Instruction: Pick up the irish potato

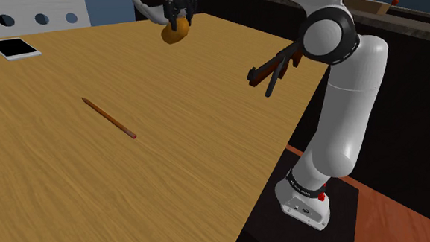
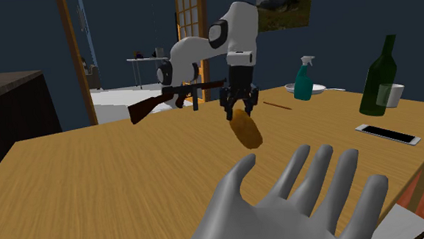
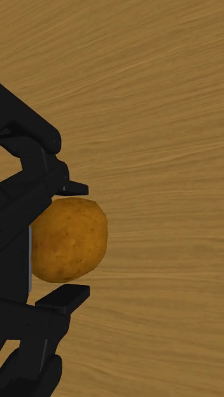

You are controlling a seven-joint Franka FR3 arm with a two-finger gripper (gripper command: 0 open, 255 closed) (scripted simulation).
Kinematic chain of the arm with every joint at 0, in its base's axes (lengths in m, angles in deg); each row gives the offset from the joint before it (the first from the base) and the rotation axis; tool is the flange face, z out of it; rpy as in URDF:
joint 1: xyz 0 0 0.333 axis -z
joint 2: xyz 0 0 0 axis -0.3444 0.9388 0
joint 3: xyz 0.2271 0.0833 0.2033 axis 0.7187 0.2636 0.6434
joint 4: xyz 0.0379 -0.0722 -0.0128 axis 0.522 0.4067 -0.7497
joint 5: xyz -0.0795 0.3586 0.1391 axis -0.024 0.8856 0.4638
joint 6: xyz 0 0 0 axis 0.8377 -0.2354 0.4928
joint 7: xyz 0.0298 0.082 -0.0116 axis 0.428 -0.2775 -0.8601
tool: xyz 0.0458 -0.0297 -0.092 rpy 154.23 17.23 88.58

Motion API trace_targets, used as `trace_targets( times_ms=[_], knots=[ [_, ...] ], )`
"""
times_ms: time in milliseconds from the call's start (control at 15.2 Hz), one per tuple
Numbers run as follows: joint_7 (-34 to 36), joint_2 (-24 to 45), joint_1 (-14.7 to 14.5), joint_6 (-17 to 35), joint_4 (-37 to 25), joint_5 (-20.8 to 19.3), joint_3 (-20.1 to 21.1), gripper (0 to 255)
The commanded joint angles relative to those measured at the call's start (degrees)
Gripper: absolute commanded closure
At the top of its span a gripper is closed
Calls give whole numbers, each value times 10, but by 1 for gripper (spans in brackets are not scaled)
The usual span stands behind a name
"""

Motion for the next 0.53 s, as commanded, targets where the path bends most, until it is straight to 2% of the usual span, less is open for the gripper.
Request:
trace_targets(
  times_ms=[0, 330, 462],
  knots=[
    [-3, 11, -1, -22, -33, -1, 0, 255],
    [-11, 59, -7, -91, -150, -5, -1, 255],
    [-12, 60, -7, -93, -154, -5, -2, 255]
  ],
)
